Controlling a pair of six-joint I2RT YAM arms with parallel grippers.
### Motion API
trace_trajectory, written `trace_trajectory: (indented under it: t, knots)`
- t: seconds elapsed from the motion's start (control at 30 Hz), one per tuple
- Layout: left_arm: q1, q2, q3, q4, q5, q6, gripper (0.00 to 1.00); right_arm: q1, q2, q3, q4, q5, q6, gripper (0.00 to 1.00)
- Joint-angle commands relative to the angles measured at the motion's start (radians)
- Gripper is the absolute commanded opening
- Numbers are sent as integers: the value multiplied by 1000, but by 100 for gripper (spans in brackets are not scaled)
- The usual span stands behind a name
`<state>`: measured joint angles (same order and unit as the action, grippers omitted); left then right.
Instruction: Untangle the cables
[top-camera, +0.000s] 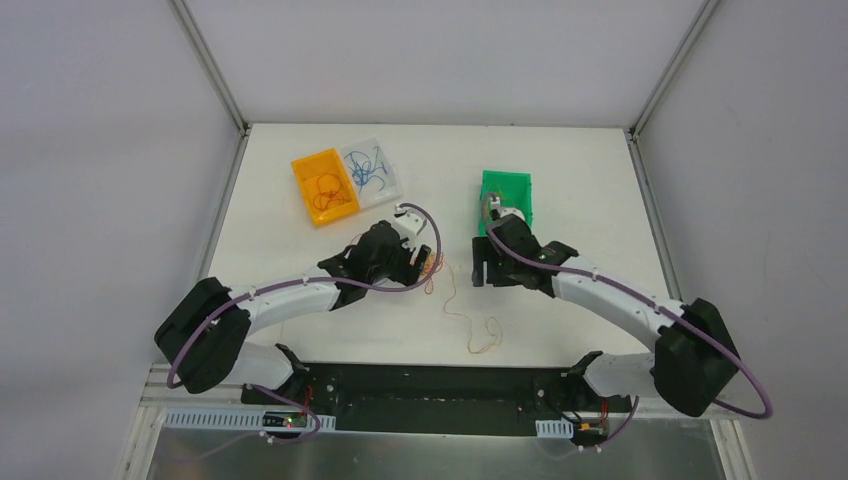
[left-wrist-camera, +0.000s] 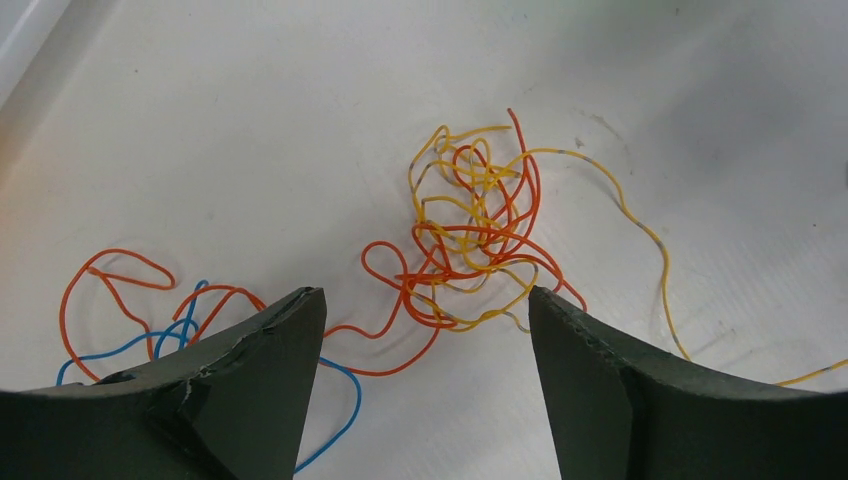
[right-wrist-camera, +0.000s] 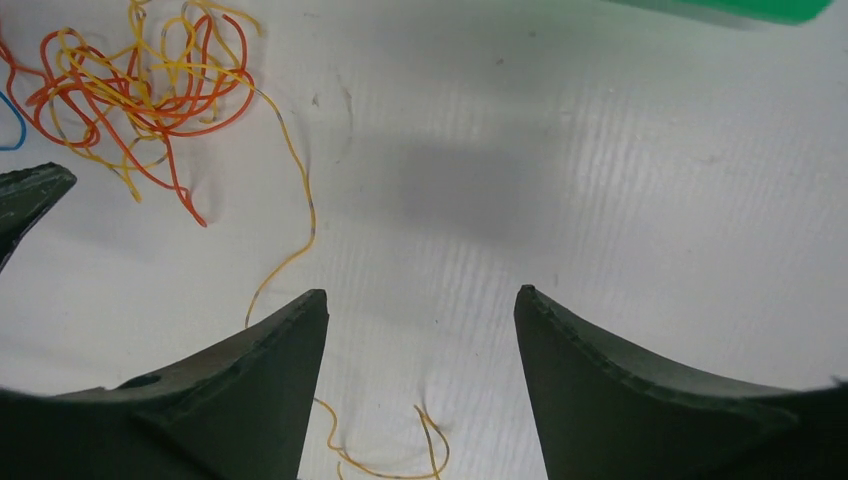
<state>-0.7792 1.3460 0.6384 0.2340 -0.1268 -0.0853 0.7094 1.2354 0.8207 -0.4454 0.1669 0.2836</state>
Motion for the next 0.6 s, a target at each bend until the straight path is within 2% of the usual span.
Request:
trace_trajectory:
  t: [0.0,0.1,0.17,0.3,0.43,0.57]
  knots:
    - [-2,-1,43,-1,25,11,74,39,104,40,210,21,-45,70]
    - [4,-24,26,-2,-77,-9,71,44,168,27,341,-10,-43,65]
    - [21,-40,11,2,-81,-34,70,52,208,38,383,-19,-51,62]
    - [85,-54,2,-22,-23,-88,66,85,282,77,414,-3,-91,55]
    - [152,-69,-11,-31,51,-142,65,111,342,107,407,25,-114,53]
    - [174,-81,-28,-16,110,-161,64,135,384,120,407,45,-116,49]
